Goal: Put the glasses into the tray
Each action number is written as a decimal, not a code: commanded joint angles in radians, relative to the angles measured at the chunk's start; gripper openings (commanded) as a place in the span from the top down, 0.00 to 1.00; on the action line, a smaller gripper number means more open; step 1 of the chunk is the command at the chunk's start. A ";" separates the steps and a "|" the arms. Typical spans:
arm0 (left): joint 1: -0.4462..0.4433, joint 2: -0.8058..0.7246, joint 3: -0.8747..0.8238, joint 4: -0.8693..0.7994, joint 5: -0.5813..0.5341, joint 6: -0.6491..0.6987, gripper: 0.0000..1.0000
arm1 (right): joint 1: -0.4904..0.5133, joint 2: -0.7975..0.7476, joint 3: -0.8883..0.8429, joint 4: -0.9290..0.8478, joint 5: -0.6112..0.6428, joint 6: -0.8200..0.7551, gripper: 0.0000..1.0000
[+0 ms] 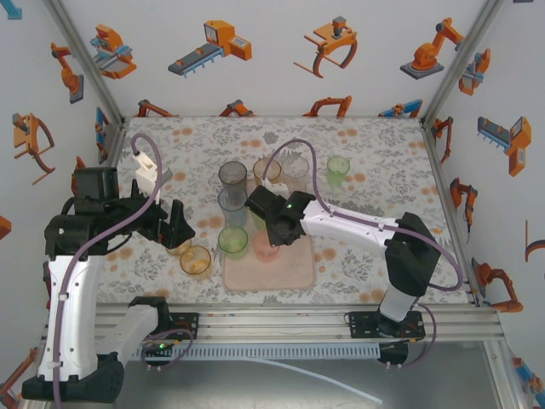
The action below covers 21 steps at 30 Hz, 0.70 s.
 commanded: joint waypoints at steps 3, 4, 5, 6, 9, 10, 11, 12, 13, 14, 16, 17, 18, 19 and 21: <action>0.005 -0.009 -0.008 -0.008 0.025 0.001 0.03 | 0.008 0.011 0.032 0.009 0.036 0.022 0.95; 0.005 -0.008 -0.006 -0.008 0.023 0.002 0.03 | 0.008 0.010 0.032 0.007 0.037 0.022 0.95; 0.005 -0.006 -0.005 -0.008 0.023 0.001 0.03 | 0.008 0.010 0.033 0.008 0.037 0.021 0.94; 0.005 -0.004 -0.004 -0.007 0.024 0.001 0.03 | 0.008 0.010 0.034 0.006 0.036 0.021 0.93; 0.005 -0.003 0.003 -0.007 0.026 0.001 0.03 | 0.008 0.011 0.042 0.003 0.038 0.020 0.90; 0.005 -0.001 0.004 -0.008 0.026 0.001 0.03 | 0.008 0.012 0.044 0.001 0.038 0.019 0.89; 0.005 -0.002 0.004 -0.007 0.028 0.001 0.03 | 0.008 0.012 0.045 -0.001 0.040 0.017 0.87; 0.005 -0.001 0.003 -0.006 0.026 0.000 0.03 | 0.008 0.013 0.046 -0.002 0.042 0.018 0.86; 0.005 0.000 0.005 -0.008 0.026 0.000 0.03 | 0.007 0.014 0.047 -0.003 0.043 0.018 0.84; 0.005 0.000 0.008 -0.008 0.026 0.000 0.03 | 0.007 0.014 0.049 -0.004 0.043 0.018 0.82; 0.005 0.000 0.011 -0.010 0.025 0.001 0.03 | 0.007 0.015 0.050 -0.009 0.043 0.018 0.80; 0.005 0.001 0.011 -0.010 0.026 0.002 0.03 | 0.007 0.015 0.052 -0.010 0.042 0.017 0.79; 0.005 0.001 0.014 -0.011 0.026 0.001 0.03 | 0.007 0.015 0.052 -0.011 0.042 0.016 0.78; 0.005 0.001 0.013 -0.011 0.026 0.001 0.03 | 0.006 0.015 0.052 -0.012 0.042 0.016 0.77; 0.005 0.001 0.016 -0.013 0.028 0.001 0.03 | 0.006 0.015 0.052 -0.014 0.040 0.017 0.76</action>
